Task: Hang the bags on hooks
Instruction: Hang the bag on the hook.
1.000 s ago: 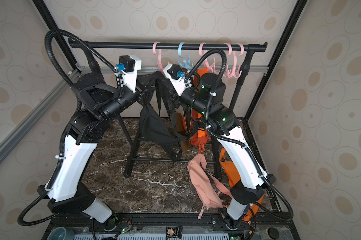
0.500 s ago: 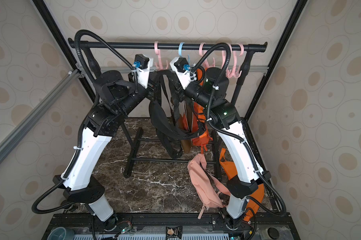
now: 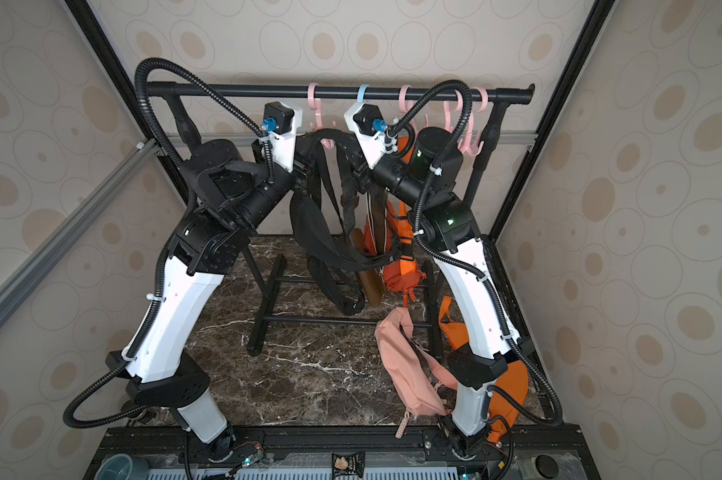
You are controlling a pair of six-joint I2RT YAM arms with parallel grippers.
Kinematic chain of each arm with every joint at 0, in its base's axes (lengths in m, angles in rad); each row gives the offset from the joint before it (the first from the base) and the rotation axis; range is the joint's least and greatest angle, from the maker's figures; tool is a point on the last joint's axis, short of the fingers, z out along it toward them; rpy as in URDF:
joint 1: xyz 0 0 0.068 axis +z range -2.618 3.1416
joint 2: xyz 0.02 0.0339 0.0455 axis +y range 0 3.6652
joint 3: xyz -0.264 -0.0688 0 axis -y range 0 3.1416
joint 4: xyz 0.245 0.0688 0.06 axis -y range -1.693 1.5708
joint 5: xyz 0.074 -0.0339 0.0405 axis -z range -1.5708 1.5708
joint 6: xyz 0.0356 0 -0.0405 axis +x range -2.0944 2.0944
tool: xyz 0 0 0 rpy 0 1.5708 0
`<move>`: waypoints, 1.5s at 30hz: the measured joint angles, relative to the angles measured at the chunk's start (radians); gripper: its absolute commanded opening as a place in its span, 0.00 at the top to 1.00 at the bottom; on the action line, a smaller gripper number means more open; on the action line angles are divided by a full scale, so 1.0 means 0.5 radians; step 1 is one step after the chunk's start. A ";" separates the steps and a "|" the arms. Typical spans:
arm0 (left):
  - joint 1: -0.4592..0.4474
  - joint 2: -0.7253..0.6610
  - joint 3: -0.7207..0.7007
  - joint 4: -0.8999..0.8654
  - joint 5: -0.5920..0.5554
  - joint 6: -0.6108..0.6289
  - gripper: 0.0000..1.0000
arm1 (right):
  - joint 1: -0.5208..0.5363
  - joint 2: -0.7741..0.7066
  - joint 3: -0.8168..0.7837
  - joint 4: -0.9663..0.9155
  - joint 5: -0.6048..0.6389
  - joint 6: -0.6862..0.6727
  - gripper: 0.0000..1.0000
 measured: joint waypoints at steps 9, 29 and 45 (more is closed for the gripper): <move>0.004 0.031 -0.054 -0.003 -0.101 0.035 1.00 | -0.053 0.077 0.002 -0.005 -0.049 0.060 1.00; 0.009 -0.177 -0.503 0.047 -0.254 0.018 1.00 | -0.072 -0.062 -0.298 0.009 -0.207 0.288 0.67; 0.030 -0.392 -0.882 0.113 -0.433 -0.058 0.50 | -0.089 -0.307 -0.443 -0.021 -0.238 0.372 0.42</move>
